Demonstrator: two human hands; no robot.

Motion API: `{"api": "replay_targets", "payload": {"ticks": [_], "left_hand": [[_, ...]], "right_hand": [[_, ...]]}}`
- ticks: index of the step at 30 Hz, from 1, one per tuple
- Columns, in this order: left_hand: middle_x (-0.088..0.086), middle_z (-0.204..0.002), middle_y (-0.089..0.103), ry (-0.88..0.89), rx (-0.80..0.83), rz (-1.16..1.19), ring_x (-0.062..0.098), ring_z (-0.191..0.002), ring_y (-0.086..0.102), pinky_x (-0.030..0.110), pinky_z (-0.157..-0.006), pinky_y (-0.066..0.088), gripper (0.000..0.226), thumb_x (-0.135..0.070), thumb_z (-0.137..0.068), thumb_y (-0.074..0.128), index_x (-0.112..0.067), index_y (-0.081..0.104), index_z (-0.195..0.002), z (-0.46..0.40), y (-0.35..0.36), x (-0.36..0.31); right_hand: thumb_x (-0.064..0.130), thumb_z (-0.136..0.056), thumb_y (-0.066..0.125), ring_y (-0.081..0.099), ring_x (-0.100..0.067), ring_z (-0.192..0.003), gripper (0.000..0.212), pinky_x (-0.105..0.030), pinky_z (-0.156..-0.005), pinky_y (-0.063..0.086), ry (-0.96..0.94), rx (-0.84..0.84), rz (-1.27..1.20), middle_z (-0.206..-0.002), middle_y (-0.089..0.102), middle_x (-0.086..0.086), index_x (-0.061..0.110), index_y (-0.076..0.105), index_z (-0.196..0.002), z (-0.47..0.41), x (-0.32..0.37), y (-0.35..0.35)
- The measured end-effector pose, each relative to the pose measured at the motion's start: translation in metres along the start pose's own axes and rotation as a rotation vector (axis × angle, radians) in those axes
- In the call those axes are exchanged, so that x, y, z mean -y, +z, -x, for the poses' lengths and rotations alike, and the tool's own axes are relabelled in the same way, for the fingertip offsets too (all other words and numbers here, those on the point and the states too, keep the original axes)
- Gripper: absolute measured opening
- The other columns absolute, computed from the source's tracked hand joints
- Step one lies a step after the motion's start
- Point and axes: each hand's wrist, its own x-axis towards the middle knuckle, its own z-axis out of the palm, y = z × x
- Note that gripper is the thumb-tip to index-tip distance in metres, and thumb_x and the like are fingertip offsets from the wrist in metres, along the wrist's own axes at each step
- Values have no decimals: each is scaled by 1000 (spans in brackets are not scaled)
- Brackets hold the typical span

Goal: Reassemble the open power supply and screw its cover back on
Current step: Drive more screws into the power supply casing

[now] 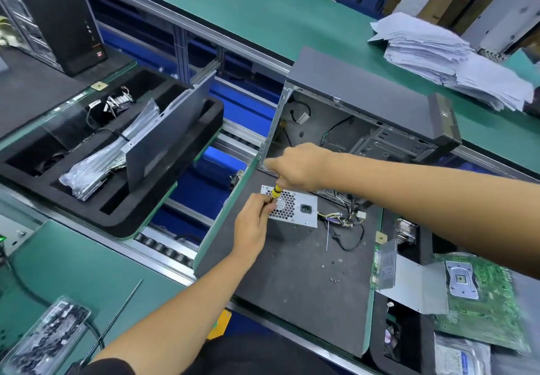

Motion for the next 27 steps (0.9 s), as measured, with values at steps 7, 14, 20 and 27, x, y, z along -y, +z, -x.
{"api": "replay_targets", "payload": {"ticks": [7, 14, 20, 27], "left_hand": [[-4, -86, 59, 6, -29, -39, 12, -79, 57, 33, -71, 48, 7, -12, -100, 65, -15, 66, -93, -4, 0, -2], [-8, -93, 61, 56, 21, -26, 6, -85, 59, 21, -74, 46, 10, -30, -104, 56, -24, 62, -99, -1, -5, -1], [-1, -87, 54, 97, -1, -96, 9, -76, 51, 28, -69, 45, 9, -16, -102, 63, -9, 67, -98, -2, -3, 2], [4, -84, 53, 95, 36, -86, 17, -75, 54, 28, -70, 45, 14, -15, -102, 62, -5, 67, -94, -2, -7, 2]], "right_hand": [[30, -92, 50, 46, -23, -54, 26, -31, -48, 27, -211, -103, 77, -72, 52, 4, 19, 40, -112, 2, -15, -5], [28, -92, 49, 36, -26, -48, 21, -30, -46, 16, -309, -133, 105, -59, 39, 4, 24, 29, -94, 4, -19, -9], [44, -102, 33, 43, -25, -54, 46, -29, -49, 26, 28, -10, 76, -60, 43, -2, 17, 38, -64, -1, -1, -1], [31, -80, 63, 45, -21, -61, 32, -33, -50, 34, -280, -59, -6, -75, 49, 8, 26, 39, -100, 13, -12, -23]]}}
